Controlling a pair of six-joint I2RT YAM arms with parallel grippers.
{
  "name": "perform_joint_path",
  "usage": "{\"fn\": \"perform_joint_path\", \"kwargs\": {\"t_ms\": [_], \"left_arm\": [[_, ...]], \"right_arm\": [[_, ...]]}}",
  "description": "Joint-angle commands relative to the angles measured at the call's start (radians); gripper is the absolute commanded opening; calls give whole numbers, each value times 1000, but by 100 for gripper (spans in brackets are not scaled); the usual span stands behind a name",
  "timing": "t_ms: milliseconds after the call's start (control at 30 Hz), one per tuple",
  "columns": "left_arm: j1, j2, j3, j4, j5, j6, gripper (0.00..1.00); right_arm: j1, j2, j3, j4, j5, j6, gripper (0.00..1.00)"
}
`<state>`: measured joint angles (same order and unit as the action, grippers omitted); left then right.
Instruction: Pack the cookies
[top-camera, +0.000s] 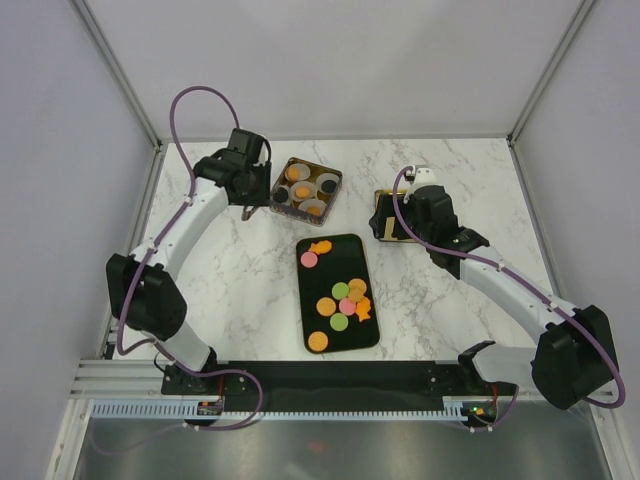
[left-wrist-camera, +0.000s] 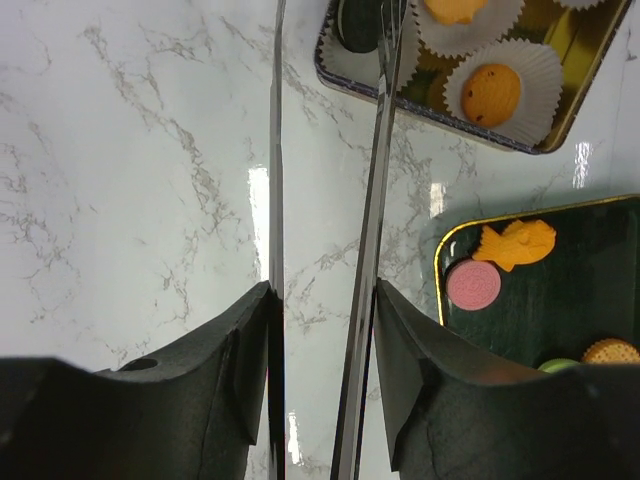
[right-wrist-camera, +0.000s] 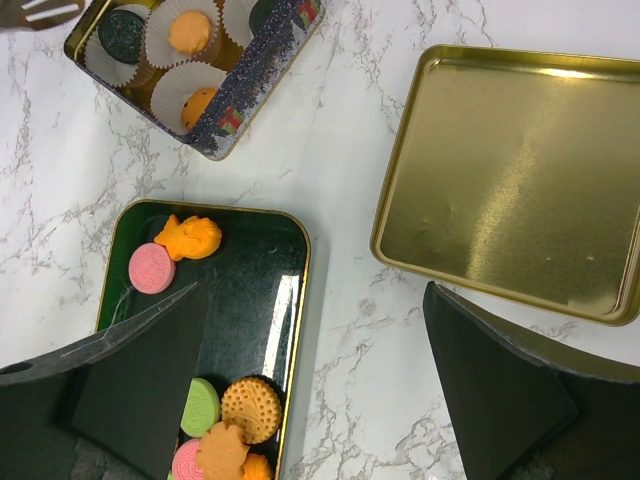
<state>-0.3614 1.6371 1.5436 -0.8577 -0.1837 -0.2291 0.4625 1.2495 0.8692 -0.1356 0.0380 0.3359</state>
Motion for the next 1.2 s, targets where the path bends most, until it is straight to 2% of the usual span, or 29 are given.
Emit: {"fn": "perform_joint_path", "kwargs": {"t_ms": [0, 133, 433, 633, 833, 1033, 1167], "left_arm": [[79, -49, 43, 57, 2, -58, 51], [179, -20, 15, 130, 47, -142, 51], [283, 165, -28, 287, 62, -263, 54], [321, 265, -53, 332, 44, -268, 54], [345, 299, -69, 347, 44, -265, 56], [346, 332, -69, 345, 44, -279, 67], [346, 358, -73, 347, 44, -286, 70]], "right_arm": [[4, -25, 31, 30, -10, -1, 98], [4, -27, 31, 33, -16, 2, 98], [4, -41, 27, 36, -27, 6, 98], [5, -50, 25, 34, -23, 5, 98], [5, -33, 28, 37, -26, 6, 98], [5, -30, 28, 34, -21, 3, 98], [7, -28, 30, 33, -3, -1, 98]]}}
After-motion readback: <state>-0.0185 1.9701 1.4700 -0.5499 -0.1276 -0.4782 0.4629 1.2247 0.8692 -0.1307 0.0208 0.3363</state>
